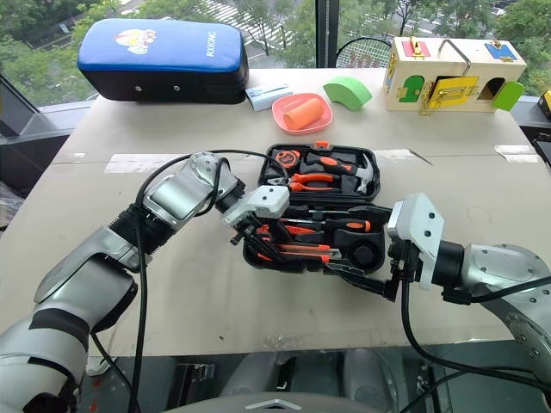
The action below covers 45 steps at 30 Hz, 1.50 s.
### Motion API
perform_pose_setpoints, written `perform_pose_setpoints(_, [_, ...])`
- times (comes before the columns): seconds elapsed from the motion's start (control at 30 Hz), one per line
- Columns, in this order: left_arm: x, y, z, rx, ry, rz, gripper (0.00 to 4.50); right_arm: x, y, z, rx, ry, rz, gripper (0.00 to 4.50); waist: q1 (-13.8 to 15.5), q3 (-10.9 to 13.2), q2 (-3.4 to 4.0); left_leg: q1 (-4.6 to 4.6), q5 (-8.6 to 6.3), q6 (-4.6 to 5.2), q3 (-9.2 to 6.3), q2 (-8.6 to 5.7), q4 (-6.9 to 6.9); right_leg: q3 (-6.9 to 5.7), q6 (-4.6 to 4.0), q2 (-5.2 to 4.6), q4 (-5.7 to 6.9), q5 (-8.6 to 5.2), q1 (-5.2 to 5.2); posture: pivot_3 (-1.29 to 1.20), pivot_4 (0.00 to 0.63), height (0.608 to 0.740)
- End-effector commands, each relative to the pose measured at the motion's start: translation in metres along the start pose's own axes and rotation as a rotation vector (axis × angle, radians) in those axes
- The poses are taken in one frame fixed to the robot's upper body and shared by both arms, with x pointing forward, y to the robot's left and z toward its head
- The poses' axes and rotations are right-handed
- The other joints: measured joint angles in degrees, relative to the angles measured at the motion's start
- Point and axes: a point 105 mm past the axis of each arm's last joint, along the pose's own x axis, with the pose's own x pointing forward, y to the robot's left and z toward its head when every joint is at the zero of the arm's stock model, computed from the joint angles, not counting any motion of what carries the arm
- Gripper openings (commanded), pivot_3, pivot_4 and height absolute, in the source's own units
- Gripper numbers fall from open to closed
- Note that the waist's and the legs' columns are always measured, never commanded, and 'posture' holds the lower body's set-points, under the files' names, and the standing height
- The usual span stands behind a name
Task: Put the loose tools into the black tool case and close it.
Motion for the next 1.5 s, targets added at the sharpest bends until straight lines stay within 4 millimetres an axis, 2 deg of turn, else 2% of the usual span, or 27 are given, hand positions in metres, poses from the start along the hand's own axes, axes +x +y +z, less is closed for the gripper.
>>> perform_pose_setpoints(0.03, [0.0, -0.009, 0.005, -0.019, -0.019, -0.032, 3.06, 0.003, -0.003, 0.006, -0.036, -0.019, 0.016, 4.5, -0.05, 0.0, 0.0, 0.0, 0.0, 0.0, 0.0, 0.0, 0.0, 0.0, 0.0, 0.01, 0.0, 0.0, 0.0, 0.0, 0.15, 0.735])
perform_pose_setpoints(0.07, [-0.001, -0.01, 0.006, -0.013, -0.016, -0.03, 3.63, 0.003, -0.004, 0.005, -0.036, -0.02, 0.02, 4.5, -0.05, 0.01, -0.01, 0.0, 0.0, 0.0, 0.0, 0.0, -0.02, 0.0, 0.0, 0.01, 0.0, 0.0, 0.0, 0.0, 0.15, 0.735])
perform_pose_setpoints(0.13, [-0.003, -0.005, 0.006, 0.014, -0.005, 0.002, 4.46, 0.004, -0.004, 0.004, -0.036, -0.021, 0.031, 4.5, 0.08, 0.01, 0.0, -0.01, 0.0, 0.0, -0.01, 0.01, -0.02, 0.0, 0.0, 0.02, 0.0, 0.0, -0.01, 0.0, 0.15, 0.735])
perform_pose_setpoints(0.27, [-0.011, 0.0, 0.012, 0.019, -0.039, 0.043, 4.46, 0.005, -0.004, 0.003, -0.035, -0.026, 0.046, 4.5, 0.27, 0.01, -0.02, -0.03, 0.0, 0.0, -0.01, -0.01, 0.15, -0.02, 0.02, 0.0, 0.05, 0.01, 0.01, 0.0, 0.15, 0.735])
perform_pose_setpoints(0.47, [-0.029, -0.006, 0.027, 0.034, -0.118, 0.065, 4.46, 0.006, -0.004, 0.0, -0.035, -0.026, 0.052, 4.5, 0.01, 0.01, -0.01, -0.03, 0.0, 0.0, -0.02, 0.01, 0.07, -0.01, 0.02, 0.01, 0.04, 0.01, 0.0, 0.0, 0.15, 0.735])
perform_pose_setpoints(0.6, [-0.028, -0.009, 0.025, 0.028, -0.117, 0.05, 3.53, 0.006, -0.003, -0.003, -0.038, -0.019, 0.053, 4.5, 0.02, 0.01, -0.01, -0.03, 0.0, 0.0, -0.02, 0.0, 0.07, 0.01, 0.02, 0.0, 0.04, 0.01, -0.01, 0.0, 0.15, 0.735])
perform_pose_setpoints(0.7, [-0.021, -0.009, 0.019, 0.034, -0.092, 0.039, 2.22, 0.006, -0.002, -0.004, -0.039, -0.017, 0.053, 4.5, 0.05, 0.01, -0.01, -0.03, 0.0, 0.0, -0.01, 0.0, 0.08, 0.0, 0.02, 0.0, 0.05, 0.01, -0.01, 0.0, 0.15, 0.735])
perform_pose_setpoints(0.73, [-0.019, -0.01, 0.017, 0.034, -0.083, 0.035, 1.53, 0.006, -0.002, -0.004, -0.039, -0.017, 0.053, 4.5, 0.04, 0.01, -0.01, -0.03, 0.0, 0.0, -0.01, 0.0, 0.08, 0.0, 0.02, 0.0, 0.04, 0.01, 0.0, 0.0, 0.15, 0.735])
perform_pose_setpoints(0.8, [-0.015, -0.01, 0.014, 0.036, -0.071, 0.029, 0.88, 0.005, -0.002, -0.004, -0.038, -0.016, 0.052, 4.5, 0.03, 0.01, -0.01, -0.03, 0.0, 0.0, -0.01, 0.0, 0.08, 0.0, 0.02, 0.0, 0.04, 0.01, 0.0, 0.0, 0.15, 0.735])
perform_pose_setpoints(0.83, [-0.013, -0.01, 0.012, 0.04, -0.062, 0.027, 0.33, 0.005, -0.002, -0.004, -0.038, -0.015, 0.051, 4.5, 0.03, 0.01, -0.01, -0.02, 0.0, 0.0, -0.01, 0.0, 0.08, 0.0, 0.02, 0.0, 0.04, 0.01, 0.0, 0.0, 0.15, 0.735])
perform_pose_setpoints(0.87, [-0.011, -0.01, 0.01, 0.043, -0.054, 0.025, 0.11, 0.005, -0.001, -0.005, -0.037, -0.012, 0.05, 4.5, 0.03, 0.01, -0.01, -0.02, 0.0, 0.0, -0.01, 0.0, 0.08, 0.01, 0.02, 0.0, 0.05, 0.01, 0.0, 0.0, 0.15, 0.735])
perform_pose_setpoints(1.03, [-0.002, -0.013, -0.001, 0.048, -0.005, 0.007, 0.11, 0.004, 0.0, -0.005, -0.036, -0.009, 0.047, 4.5, 0.06, 0.01, -0.01, -0.02, 0.0, 0.0, -0.01, 0.0, 0.08, 0.01, 0.02, 0.0, 0.05, 0.01, 0.0, 0.0, 0.15, 0.735])
perform_pose_setpoints(1.23, [0.014, -0.004, -0.023, 0.09, 0.104, 0.062, 0.11, 0.003, 0.0, -0.006, -0.033, -0.006, 0.046, 4.5, 0.24, -0.05, -0.02, 0.02, 0.0, 0.0, 0.0, 0.0, 0.09, 0.01, 0.02, -0.01, 0.05, 0.01, 0.02, 0.0, 0.15, 0.735])
perform_pose_setpoints(1.37, [0.016, -0.006, -0.025, 0.09, 0.098, 0.062, 0.11, 0.002, 0.0, -0.006, -0.031, -0.002, 0.047, 4.5, 0.46, -0.07, 0.0, 0.18, 0.0, 0.01, -0.01, -0.02, 0.17, -0.01, 0.03, -0.03, 0.05, 0.01, 0.23, 0.0, 0.15, 0.735])
perform_pose_setpoints(1.5, [0.007, -0.007, -0.016, 0.062, 0.033, 0.087, 0.11, 0.0, -0.001, -0.007, -0.03, 0.004, 0.046, 4.5, 0.46, -0.08, 0.0, 0.3, -0.01, 0.03, -0.03, -0.01, 0.18, -0.04, 0.03, -0.01, 0.05, 0.02, 0.36, 0.0, 0.15, 0.735])
